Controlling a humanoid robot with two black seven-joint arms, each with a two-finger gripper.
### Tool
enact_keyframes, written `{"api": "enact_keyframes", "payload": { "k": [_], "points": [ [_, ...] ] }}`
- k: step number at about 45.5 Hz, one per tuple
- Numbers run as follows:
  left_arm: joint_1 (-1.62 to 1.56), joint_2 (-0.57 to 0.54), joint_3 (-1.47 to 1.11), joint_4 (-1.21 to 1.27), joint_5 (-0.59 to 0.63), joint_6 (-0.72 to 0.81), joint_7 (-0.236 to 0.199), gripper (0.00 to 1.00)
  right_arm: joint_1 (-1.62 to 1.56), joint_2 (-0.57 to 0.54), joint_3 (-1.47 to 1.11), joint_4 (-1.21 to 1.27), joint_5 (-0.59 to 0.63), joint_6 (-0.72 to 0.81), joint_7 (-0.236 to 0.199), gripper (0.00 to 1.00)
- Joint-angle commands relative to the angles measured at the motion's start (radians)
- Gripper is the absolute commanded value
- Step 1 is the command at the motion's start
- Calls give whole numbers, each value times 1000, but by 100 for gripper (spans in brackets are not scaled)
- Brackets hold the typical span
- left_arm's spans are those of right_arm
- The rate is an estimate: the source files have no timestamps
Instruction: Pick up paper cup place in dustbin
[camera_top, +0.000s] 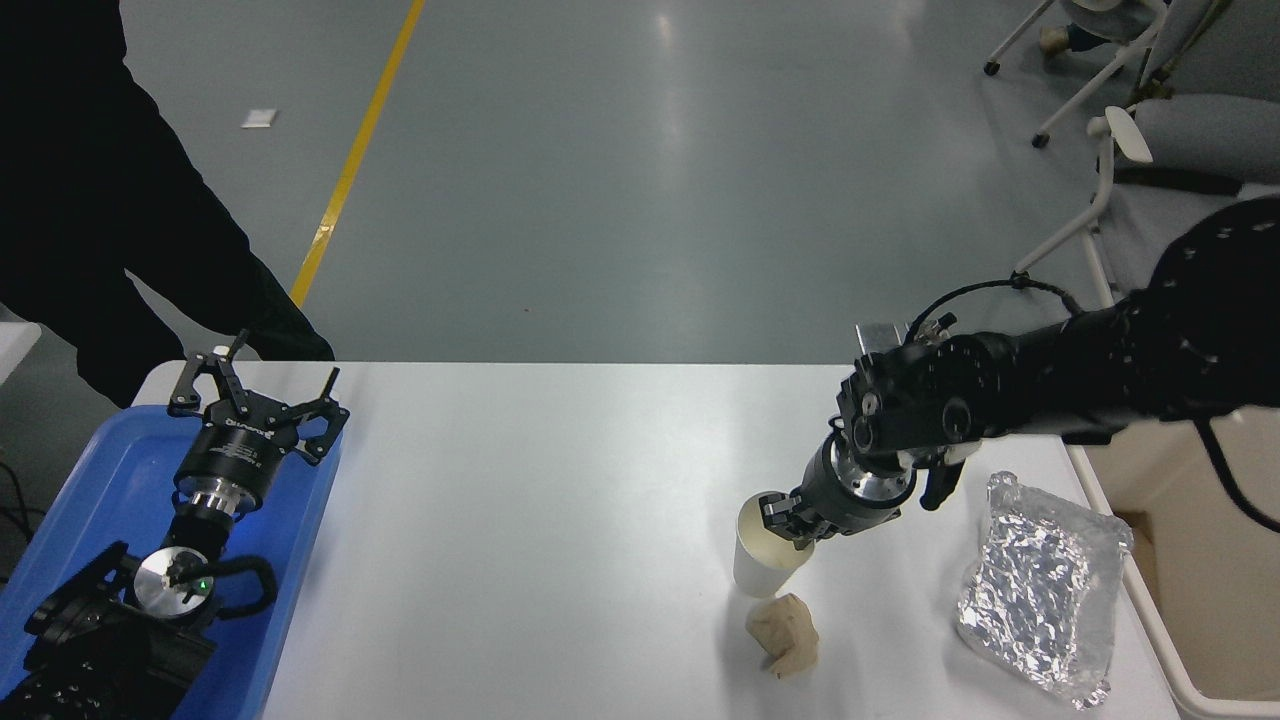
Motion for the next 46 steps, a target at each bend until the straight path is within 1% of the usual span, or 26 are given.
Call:
{"api": "enact_keyframes", "payload": {
  "k": [1,7,11,18,24,36,46],
  "points": [
    [0,0,1,0,0,0,-1,99,265,-98,-32,109,92,215,2,0],
    [0,0,1,0,0,0,-1,99,395,-183,-33,122,131,364,2,0],
    [0,0,-1,0,0,0,1,99,481,-227,-35,141,135,364,2,0],
    [0,0,-1,0,0,0,-1,99,590,-267,-52,158,135,364,2,0],
    [1,0,-1,0,0,0,-1,99,649,-287,-56,170,135,364,2,0],
    [0,0,-1,0,0,0,-1,99,649,-292,-59,165,136,364,2,0],
    [2,0,-1,2,-2,0,-2,99,638,-292,-127,156,130,364,0,0]
  ]
}}
